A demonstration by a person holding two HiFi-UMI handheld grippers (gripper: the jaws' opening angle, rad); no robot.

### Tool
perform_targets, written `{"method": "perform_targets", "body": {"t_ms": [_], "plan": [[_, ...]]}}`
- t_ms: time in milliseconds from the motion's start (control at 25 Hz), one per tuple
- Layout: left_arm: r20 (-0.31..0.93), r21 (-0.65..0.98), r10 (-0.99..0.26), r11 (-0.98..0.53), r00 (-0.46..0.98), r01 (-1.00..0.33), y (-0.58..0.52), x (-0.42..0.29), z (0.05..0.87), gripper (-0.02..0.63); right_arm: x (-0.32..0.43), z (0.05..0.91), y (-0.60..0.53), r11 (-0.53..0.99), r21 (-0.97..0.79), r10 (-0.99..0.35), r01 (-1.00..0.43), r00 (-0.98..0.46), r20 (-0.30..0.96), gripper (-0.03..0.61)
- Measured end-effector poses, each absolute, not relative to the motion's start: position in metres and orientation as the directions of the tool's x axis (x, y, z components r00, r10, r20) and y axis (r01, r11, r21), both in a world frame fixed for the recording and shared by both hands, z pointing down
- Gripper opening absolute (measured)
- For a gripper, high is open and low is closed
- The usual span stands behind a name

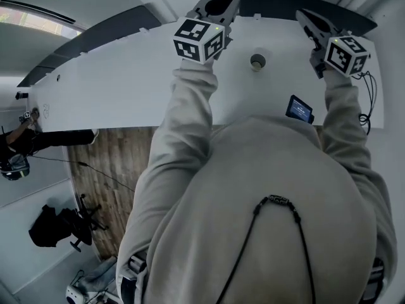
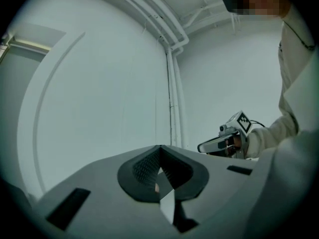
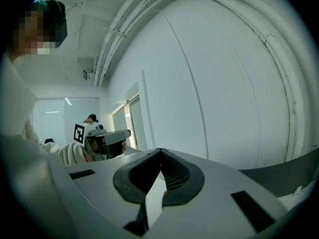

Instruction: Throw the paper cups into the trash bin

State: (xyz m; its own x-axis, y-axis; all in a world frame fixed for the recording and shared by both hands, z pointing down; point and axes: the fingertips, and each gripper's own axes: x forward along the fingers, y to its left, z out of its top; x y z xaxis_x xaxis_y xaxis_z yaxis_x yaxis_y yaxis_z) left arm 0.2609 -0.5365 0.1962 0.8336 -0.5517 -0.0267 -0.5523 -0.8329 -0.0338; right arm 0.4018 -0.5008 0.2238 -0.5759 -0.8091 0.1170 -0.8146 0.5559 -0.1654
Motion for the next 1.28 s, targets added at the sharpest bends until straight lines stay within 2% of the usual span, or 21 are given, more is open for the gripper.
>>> {"method": "perform_targets", "body": {"t_ms": [200,760,1280], "plan": [[-0.012,-0.019,-0.562,-0.827,0.827,-0.562,-0.544,0.274,0.223,-0.005,0.417,0.243,-0.518,0.571,-0.185,-0.799,-0.8,-0.594,0.098,0.018],[0.05,0.037,-0.602,-0.796,0.797,-0.604,-0.532,0.267,0.238,-0.005,0.406,0.249,-0.521,0.62,-0.175,-0.744,-0.765,-0.644,0.178,0.018],[0.141,0.115,-0.642,-0.745,0.753,-0.657,-0.55,0.24,0.315,-0.005,0.379,0.322,-0.544,0.616,-0.23,-0.7,-0.754,-0.657,0.279,0.018]]}}
